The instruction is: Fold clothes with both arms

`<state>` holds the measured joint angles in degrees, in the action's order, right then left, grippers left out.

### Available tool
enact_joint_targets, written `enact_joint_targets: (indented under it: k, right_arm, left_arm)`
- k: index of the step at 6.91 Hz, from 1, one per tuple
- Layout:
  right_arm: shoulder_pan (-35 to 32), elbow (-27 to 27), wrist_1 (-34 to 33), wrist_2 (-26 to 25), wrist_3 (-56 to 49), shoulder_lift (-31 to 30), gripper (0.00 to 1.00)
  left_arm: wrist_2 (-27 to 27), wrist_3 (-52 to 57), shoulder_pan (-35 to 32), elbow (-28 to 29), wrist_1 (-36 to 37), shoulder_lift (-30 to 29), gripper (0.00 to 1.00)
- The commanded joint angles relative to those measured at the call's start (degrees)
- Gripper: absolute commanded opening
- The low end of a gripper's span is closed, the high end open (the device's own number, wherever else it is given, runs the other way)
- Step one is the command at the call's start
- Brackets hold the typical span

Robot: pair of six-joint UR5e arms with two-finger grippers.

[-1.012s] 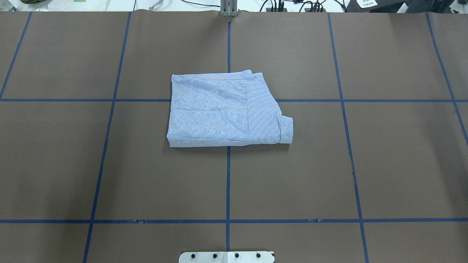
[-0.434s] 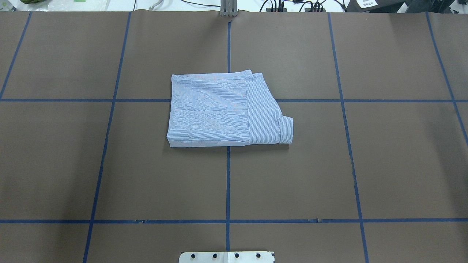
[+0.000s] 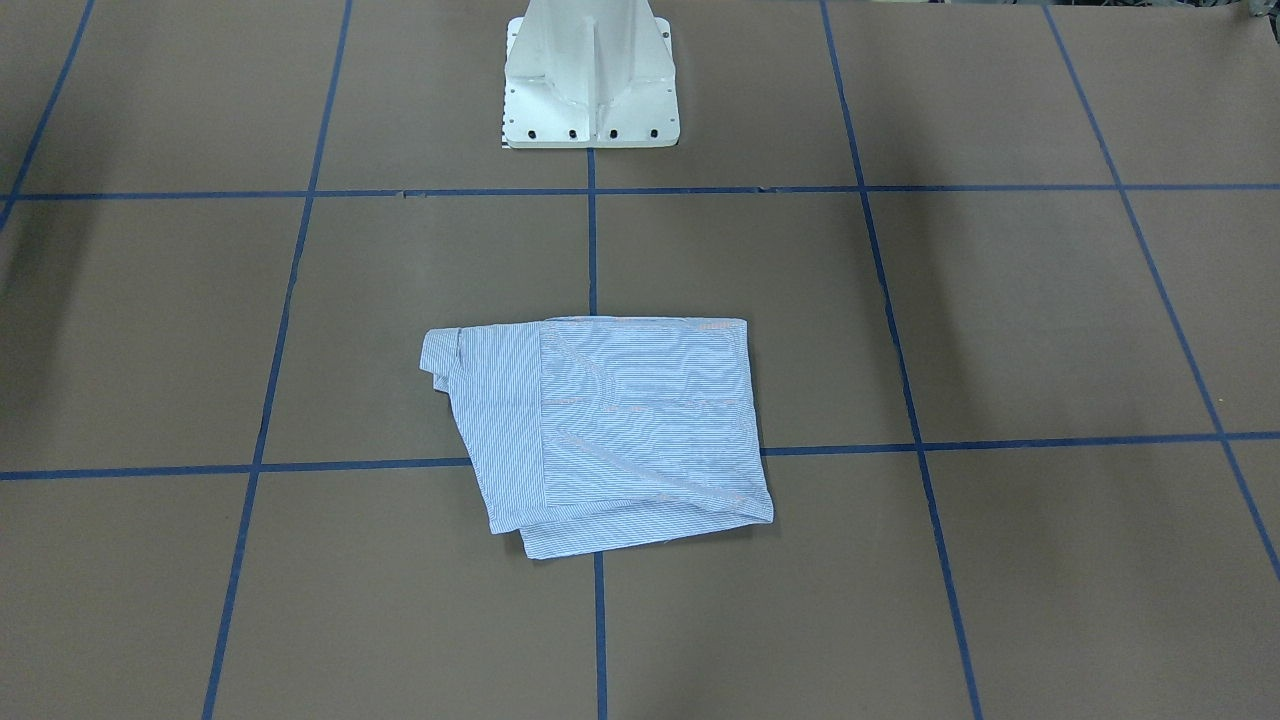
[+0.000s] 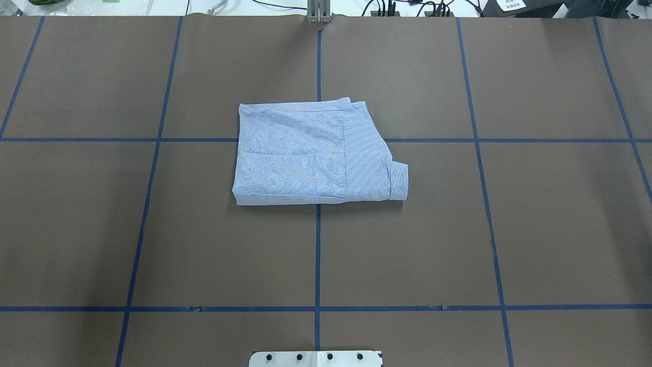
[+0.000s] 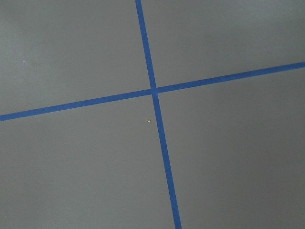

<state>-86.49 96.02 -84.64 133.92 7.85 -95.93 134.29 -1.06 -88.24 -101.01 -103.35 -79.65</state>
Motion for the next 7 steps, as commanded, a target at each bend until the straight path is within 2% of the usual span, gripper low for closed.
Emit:
enact_joint_targets:
  k: [1, 3, 7]
  right_arm:
    - [2.71, 1.7, -3.68, -1.38, -0.73, 0.82, 1.0]
    - [2.12, 3.72, -5.53, -1.47, -1.52, -0.14, 1.0]
    - [-0.25, 4.18, -5.89, -1.47, -4.86, -1.9, 1.0]
  left_arm:
    - [0.1, -4.0, -0.09, -0.23, -0.09, -0.68, 0.99]
    - [0.1, -4.74, 0.0, 0.03, -0.18, -0.69, 0.99]
    - [0.01, -5.01, 0.0, -0.76, -0.1, -2.0, 0.99]
